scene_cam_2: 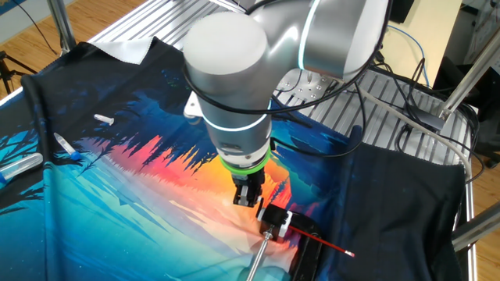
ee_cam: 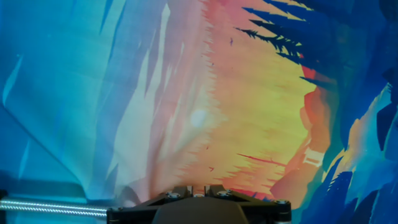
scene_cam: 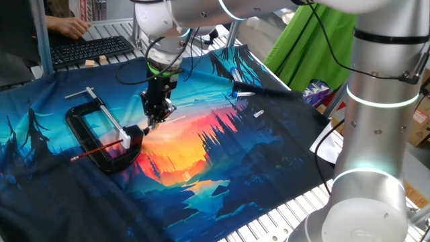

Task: Sharpen the pencil with a pencil sharpener

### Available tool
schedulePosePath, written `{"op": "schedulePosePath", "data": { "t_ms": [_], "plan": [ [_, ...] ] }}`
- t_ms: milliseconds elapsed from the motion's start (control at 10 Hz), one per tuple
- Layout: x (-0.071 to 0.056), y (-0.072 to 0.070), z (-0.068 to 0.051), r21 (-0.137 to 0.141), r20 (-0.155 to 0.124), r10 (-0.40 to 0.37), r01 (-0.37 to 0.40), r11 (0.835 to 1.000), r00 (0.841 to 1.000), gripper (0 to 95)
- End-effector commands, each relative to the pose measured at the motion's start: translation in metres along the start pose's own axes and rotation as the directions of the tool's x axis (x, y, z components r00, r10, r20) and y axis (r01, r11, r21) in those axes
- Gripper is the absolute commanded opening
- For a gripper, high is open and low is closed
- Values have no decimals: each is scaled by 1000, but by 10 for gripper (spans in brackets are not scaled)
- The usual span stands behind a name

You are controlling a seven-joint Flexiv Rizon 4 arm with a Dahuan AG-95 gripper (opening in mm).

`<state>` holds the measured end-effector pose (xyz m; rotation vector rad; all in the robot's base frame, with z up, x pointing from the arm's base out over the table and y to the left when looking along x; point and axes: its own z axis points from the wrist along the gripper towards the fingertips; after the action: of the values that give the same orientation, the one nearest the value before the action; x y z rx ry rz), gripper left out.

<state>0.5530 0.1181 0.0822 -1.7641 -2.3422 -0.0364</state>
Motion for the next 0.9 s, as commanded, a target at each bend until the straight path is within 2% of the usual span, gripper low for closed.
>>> {"op": "schedulePosePath", "data": {
  "t_ms": [100, 400, 600, 900],
  "plan": [
    [-2, 4, -1, -2, -1, 8, -8, 1000, 1000, 0],
    [-6, 11, -5, -9, -8, 19, -19, 1000, 1000, 0],
    [-7, 13, -4, -20, -6, 33, -33, 999, 999, 0],
    [-8, 15, -4, -43, -22, 67, -68, 997, 998, 0]
  ]
}}
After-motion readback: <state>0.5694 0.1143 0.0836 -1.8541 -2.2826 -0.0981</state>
